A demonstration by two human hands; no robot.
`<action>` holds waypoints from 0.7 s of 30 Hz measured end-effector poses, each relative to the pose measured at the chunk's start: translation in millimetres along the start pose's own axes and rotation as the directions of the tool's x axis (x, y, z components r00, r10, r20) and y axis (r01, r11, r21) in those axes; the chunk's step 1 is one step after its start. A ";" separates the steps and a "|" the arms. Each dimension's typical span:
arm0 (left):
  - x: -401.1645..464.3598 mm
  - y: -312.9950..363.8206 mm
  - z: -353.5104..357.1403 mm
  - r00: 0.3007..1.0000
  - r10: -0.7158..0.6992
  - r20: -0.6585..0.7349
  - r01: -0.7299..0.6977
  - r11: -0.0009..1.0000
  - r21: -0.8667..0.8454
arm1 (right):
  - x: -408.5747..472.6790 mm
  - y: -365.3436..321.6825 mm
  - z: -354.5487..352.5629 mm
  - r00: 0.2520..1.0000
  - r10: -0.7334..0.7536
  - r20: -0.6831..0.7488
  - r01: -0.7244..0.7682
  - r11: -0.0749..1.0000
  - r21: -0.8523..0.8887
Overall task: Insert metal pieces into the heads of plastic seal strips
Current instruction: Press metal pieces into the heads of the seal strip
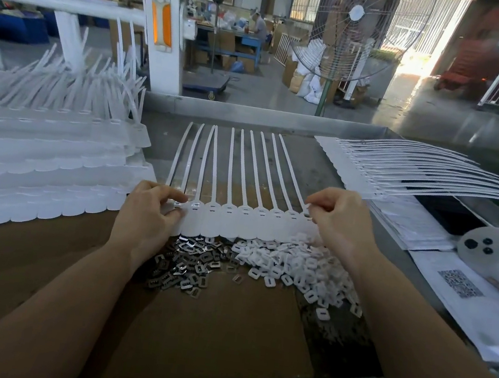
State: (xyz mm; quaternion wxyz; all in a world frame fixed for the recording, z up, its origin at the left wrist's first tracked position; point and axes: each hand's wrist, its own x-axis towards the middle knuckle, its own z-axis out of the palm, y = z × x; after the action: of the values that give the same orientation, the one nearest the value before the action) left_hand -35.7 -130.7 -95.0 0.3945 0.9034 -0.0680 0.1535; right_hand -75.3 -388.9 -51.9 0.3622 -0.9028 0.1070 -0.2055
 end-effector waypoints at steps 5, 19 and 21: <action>-0.5 0.9 0.3 1.000 -0.008 -0.001 0.008 1.000 0.008 | 10.2 3.3 -4.2 0.999 0.033 0.009 -0.033 0.999 0.000; 0.4 0.5 -0.6 1.000 -0.007 -0.003 0.007 1.000 0.017 | 21.8 14.0 -0.9 0.993 0.065 0.098 -0.057 0.995 -0.078; 0.8 0.2 -0.4 1.000 -0.007 -0.003 0.008 1.000 0.019 | 23.3 13.3 -0.2 0.992 0.055 0.113 -0.045 0.995 -0.090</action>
State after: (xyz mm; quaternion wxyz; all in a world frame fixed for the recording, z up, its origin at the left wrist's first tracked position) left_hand -35.1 -130.6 -94.4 0.3866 0.9072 -0.0625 0.1541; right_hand -55.3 -406.5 -54.2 0.3328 -0.9253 0.1173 -0.1390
